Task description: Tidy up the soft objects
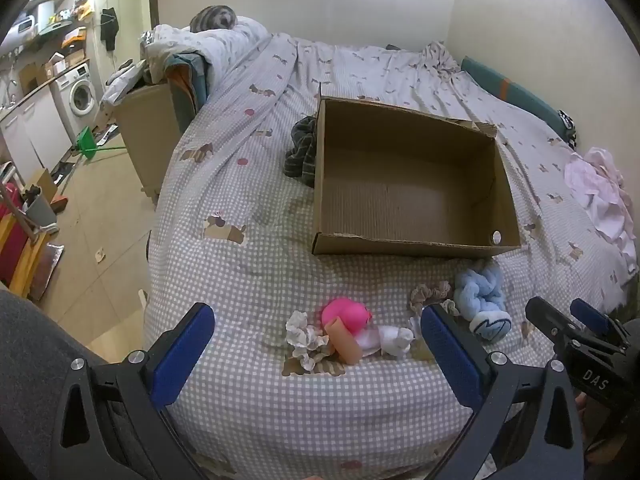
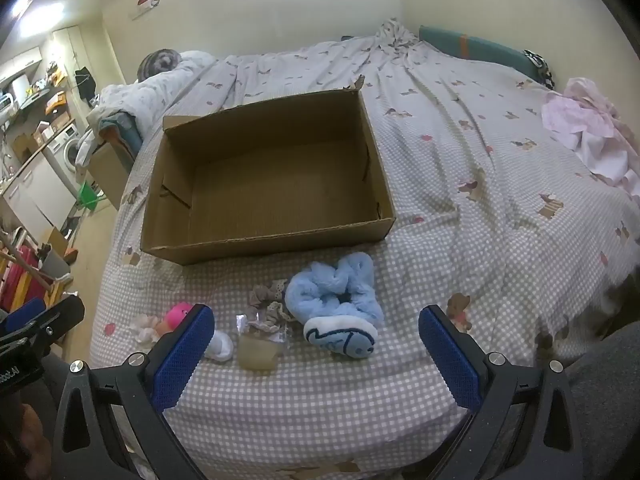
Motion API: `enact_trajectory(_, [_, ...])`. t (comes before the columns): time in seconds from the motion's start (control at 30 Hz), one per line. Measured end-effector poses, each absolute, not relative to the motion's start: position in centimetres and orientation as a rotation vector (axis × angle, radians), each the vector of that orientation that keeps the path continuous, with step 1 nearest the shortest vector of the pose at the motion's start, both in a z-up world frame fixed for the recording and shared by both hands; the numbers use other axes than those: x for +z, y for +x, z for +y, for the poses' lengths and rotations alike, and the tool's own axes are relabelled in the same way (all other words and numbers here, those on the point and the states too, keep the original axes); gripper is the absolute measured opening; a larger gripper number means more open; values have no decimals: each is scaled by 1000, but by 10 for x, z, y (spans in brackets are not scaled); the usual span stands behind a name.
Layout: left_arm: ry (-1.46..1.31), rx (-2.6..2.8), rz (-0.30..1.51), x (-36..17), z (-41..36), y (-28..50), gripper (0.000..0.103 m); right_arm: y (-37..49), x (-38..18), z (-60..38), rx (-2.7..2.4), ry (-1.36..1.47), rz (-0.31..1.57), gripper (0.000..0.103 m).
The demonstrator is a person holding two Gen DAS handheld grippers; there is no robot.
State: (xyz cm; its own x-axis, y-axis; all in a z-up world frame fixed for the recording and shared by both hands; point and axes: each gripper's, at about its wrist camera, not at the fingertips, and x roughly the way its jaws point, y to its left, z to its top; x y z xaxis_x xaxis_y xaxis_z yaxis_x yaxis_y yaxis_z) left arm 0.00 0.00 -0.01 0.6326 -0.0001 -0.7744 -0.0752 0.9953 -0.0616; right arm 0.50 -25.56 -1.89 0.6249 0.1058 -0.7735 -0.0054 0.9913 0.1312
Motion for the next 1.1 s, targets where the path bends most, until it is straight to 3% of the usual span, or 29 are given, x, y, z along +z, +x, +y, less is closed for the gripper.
enact_trajectory(1.1, [-109,41,898,-6,1,-1,103,5,-21,-254,65,122,908,103])
